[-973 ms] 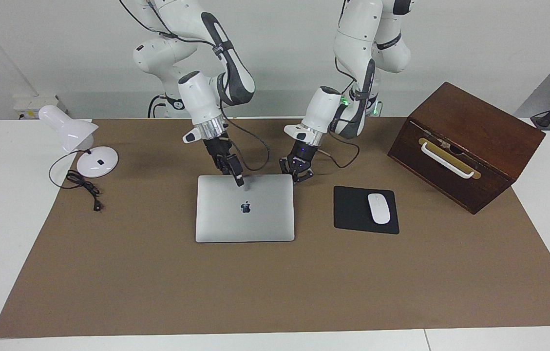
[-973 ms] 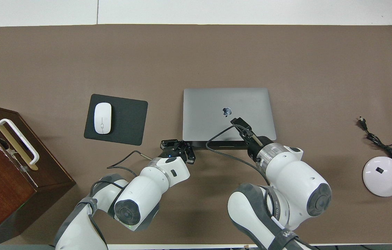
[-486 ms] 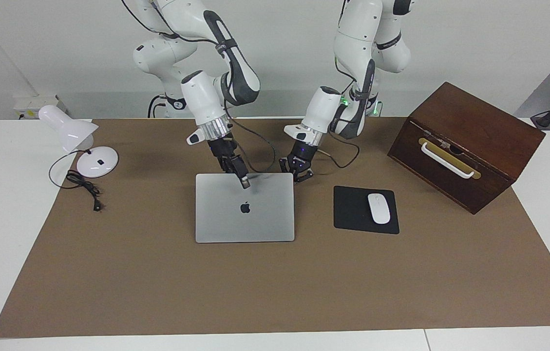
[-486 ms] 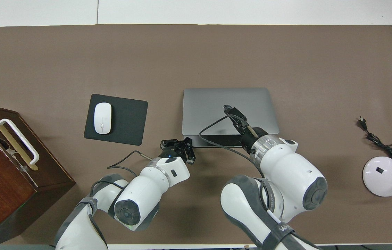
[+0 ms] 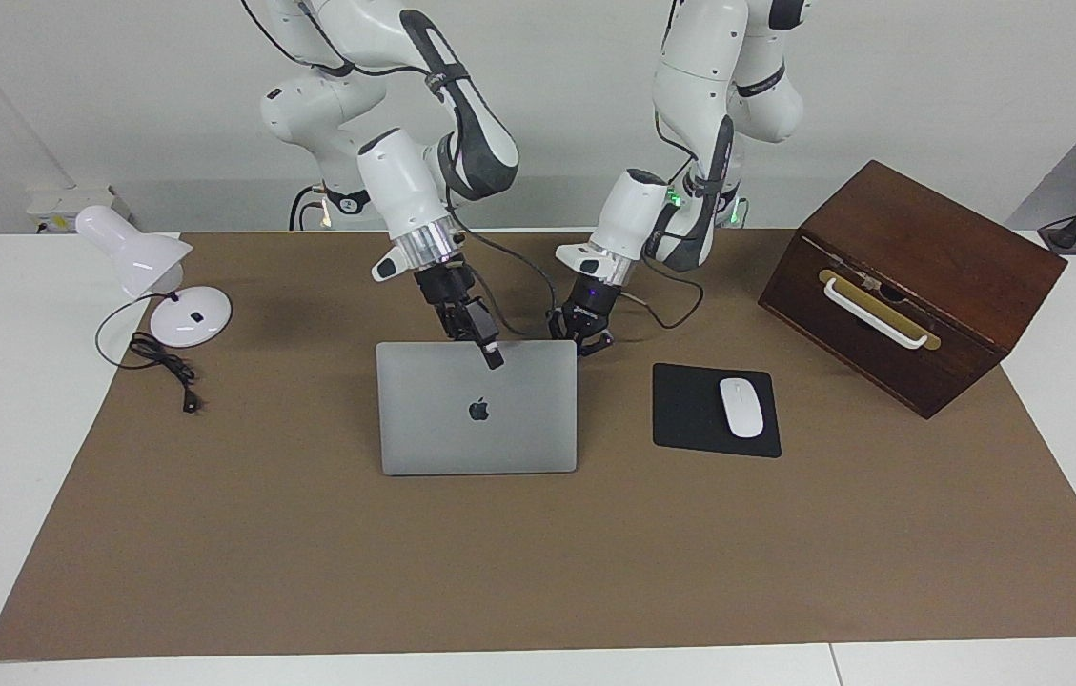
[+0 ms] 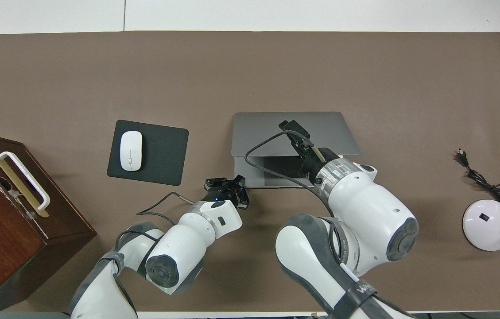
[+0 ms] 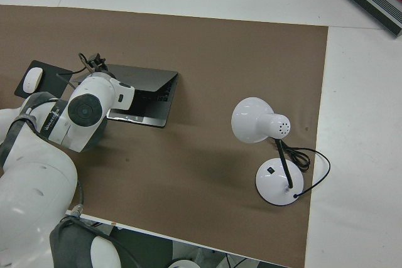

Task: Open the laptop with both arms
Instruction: 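Lift the laptop lid upward with the right gripper, swinging it open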

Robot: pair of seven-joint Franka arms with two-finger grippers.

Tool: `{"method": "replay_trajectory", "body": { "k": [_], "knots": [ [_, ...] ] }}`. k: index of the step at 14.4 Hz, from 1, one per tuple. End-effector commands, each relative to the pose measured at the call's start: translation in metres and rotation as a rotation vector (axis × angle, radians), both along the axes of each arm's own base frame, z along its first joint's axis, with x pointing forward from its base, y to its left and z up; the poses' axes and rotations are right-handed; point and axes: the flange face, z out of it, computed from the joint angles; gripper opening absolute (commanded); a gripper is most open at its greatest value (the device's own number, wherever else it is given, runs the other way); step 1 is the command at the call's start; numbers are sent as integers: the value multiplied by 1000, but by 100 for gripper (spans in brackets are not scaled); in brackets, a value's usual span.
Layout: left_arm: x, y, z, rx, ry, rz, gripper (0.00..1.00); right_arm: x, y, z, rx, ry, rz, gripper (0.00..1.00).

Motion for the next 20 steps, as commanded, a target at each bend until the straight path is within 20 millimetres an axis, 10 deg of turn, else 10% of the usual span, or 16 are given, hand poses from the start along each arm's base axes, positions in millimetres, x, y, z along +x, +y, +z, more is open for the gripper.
{"method": "replay_trajectory", "body": {
  "k": [1, 20],
  "knots": [
    [2, -8, -28, 31, 20, -5, 0, 17, 1, 10, 7, -35, -1, 100],
    [2, -8, -29, 31, 20, -5, 0, 61, -3, 73, 142, -141, -108, 100]
  ]
}}
